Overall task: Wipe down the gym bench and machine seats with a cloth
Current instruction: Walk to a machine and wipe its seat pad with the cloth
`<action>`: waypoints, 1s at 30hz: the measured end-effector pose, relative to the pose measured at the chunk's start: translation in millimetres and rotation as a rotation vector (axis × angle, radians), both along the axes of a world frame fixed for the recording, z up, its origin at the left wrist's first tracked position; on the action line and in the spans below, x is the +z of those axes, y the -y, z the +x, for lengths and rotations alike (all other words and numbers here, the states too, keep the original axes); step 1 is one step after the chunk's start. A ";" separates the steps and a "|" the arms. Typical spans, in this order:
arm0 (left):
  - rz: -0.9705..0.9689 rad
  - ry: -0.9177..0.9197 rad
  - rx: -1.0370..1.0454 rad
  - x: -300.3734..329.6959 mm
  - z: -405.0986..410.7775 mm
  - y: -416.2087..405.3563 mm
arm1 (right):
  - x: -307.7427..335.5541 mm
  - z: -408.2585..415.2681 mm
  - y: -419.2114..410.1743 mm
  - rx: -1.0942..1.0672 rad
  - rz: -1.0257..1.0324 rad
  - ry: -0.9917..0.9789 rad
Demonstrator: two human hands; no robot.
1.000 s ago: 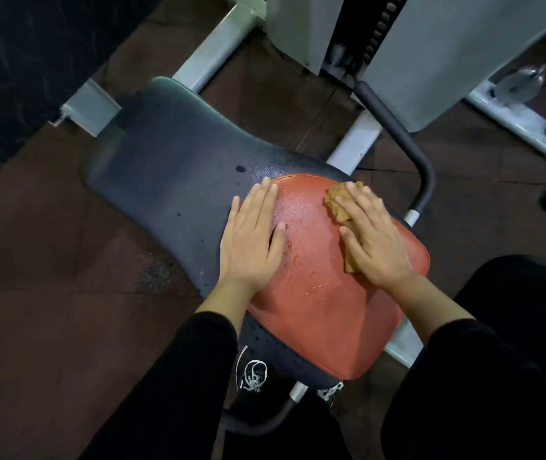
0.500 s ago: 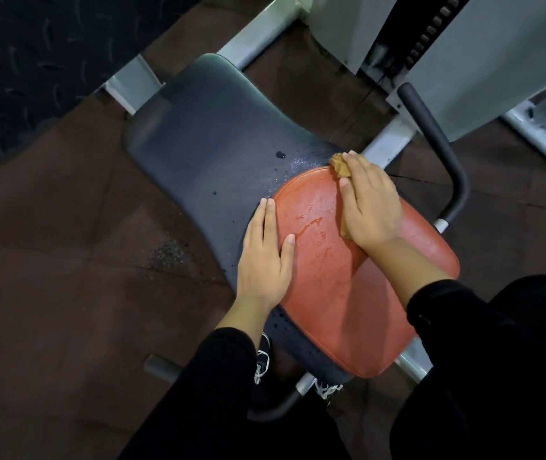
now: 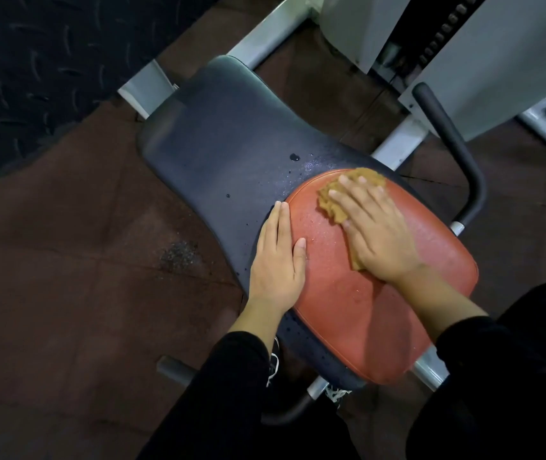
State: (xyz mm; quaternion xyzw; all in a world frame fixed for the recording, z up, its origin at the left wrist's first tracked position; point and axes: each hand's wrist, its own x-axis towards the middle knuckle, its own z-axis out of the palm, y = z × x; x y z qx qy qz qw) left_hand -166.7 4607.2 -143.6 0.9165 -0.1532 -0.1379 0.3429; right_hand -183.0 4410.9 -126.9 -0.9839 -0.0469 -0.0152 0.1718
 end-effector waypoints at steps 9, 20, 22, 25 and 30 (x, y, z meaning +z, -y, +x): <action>-0.023 0.007 -0.014 -1.1 0.8 0.1 | 2.1 50.4 -54.7 -0.183 -0.023 -0.009; -0.010 0.012 0.009 -1.4 -0.8 2.0 | 0.5 30.8 -0.6 -0.388 0.036 -0.058; 0.000 0.014 0.005 -1.4 -0.8 1.1 | 1.4 43.6 -20.1 -0.353 0.021 -0.058; 0.004 0.023 -0.013 -0.3 -0.9 0.9 | 1.5 25.7 -32.4 -0.214 0.031 -0.046; 0.053 -0.032 -0.036 4.8 -1.5 0.6 | -3.1 -58.8 -19.2 -0.290 0.072 -0.068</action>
